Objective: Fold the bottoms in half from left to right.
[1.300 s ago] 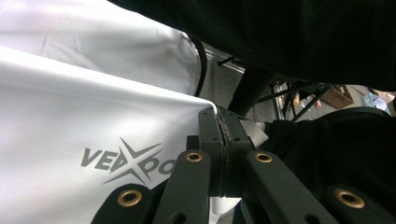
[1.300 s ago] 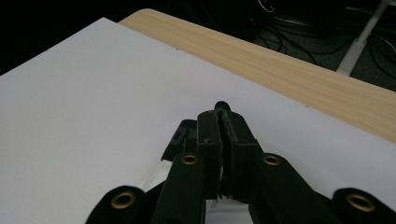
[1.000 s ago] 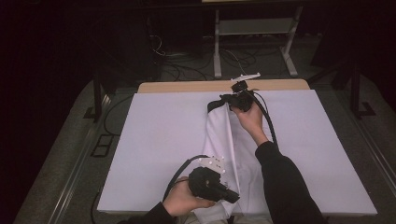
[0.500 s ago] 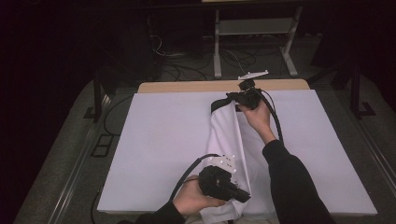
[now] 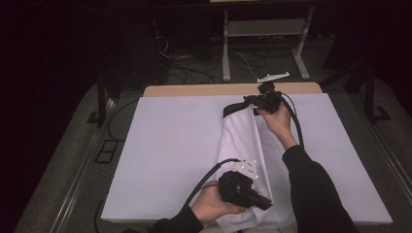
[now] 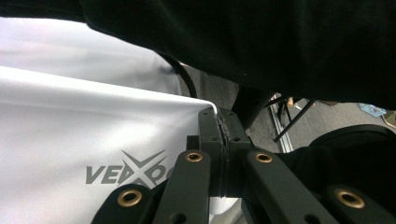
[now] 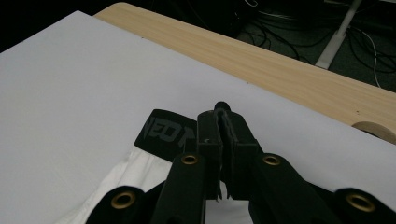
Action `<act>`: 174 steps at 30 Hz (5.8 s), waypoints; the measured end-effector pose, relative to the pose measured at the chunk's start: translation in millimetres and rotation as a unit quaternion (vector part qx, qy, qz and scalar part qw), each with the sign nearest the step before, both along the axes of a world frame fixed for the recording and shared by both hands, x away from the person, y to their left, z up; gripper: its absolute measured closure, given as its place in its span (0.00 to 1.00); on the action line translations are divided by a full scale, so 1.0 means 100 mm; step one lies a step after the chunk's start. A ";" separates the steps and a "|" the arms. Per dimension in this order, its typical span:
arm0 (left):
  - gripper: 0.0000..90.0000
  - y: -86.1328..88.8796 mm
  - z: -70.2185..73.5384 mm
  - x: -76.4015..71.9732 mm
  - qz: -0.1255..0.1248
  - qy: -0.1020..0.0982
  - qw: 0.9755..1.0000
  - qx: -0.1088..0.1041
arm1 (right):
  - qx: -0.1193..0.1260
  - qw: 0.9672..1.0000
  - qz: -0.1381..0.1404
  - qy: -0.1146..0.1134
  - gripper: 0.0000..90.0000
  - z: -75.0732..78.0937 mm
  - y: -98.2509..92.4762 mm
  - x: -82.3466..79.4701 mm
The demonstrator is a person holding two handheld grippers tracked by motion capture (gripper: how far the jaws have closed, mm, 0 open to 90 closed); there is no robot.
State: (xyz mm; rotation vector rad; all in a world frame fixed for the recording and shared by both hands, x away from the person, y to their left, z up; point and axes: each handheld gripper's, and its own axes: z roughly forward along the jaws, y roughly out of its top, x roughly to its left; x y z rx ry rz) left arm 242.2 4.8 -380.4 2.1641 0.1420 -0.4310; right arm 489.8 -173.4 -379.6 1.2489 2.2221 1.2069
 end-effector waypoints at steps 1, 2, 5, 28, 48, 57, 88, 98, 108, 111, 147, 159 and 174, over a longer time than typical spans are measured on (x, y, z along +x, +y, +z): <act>0.98 -0.03 0.00 0.00 -0.001 0.000 1.000 -0.002 | 0.001 1.000 0.000 0.000 0.94 0.01 -0.02 0.00; 0.98 -0.05 0.00 0.00 -0.001 -0.001 1.000 -0.002 | 0.002 1.000 0.003 -0.001 0.94 0.01 -0.05 0.00; 0.98 -0.11 -0.01 0.01 -0.001 0.002 1.000 -0.005 | 0.003 1.000 0.004 0.003 0.94 -0.01 -0.12 0.02; 0.98 -0.52 -0.17 0.06 0.005 0.018 0.999 -0.027 | 0.011 1.000 -0.003 -0.008 0.94 0.01 -0.54 0.04; 0.98 -0.81 -0.33 0.12 0.007 0.026 0.999 -0.027 | 0.001 1.000 0.000 -0.008 0.94 -0.04 -0.67 0.05; 0.98 -1.00 -0.43 0.12 0.020 0.047 0.999 -0.010 | 0.013 1.000 -0.005 0.002 0.94 -0.09 -0.78 0.06; 0.56 -1.46 -0.73 0.13 0.054 0.052 0.997 0.017 | 0.028 1.000 -0.005 0.004 0.75 -0.22 -0.98 -0.01; 0.16 -1.28 -0.61 0.15 0.073 0.034 0.997 -0.009 | 0.045 0.999 0.016 0.006 0.20 -0.17 -1.02 -0.08; 0.00 -1.09 -0.53 0.25 0.091 0.017 0.995 -0.020 | 0.048 0.999 0.024 0.007 0.00 -0.15 -1.02 -0.17; 0.00 -1.02 -0.49 0.29 0.098 0.014 0.995 -0.027 | 0.043 0.999 0.022 0.011 0.00 -0.15 -1.03 -0.19; 0.00 -0.37 -0.38 0.69 0.166 -0.028 0.985 -0.037 | 0.055 0.998 0.007 -0.001 0.00 -0.14 -1.14 -0.61; 0.00 -0.24 -0.35 0.84 0.189 -0.030 0.980 -0.044 | 0.054 0.998 0.007 -0.006 0.00 -0.15 -1.17 -0.72; 0.00 -0.11 -0.30 1.00 0.215 -0.037 0.974 -0.052 | 0.057 0.998 0.004 -0.005 0.00 -0.22 -1.21 -0.79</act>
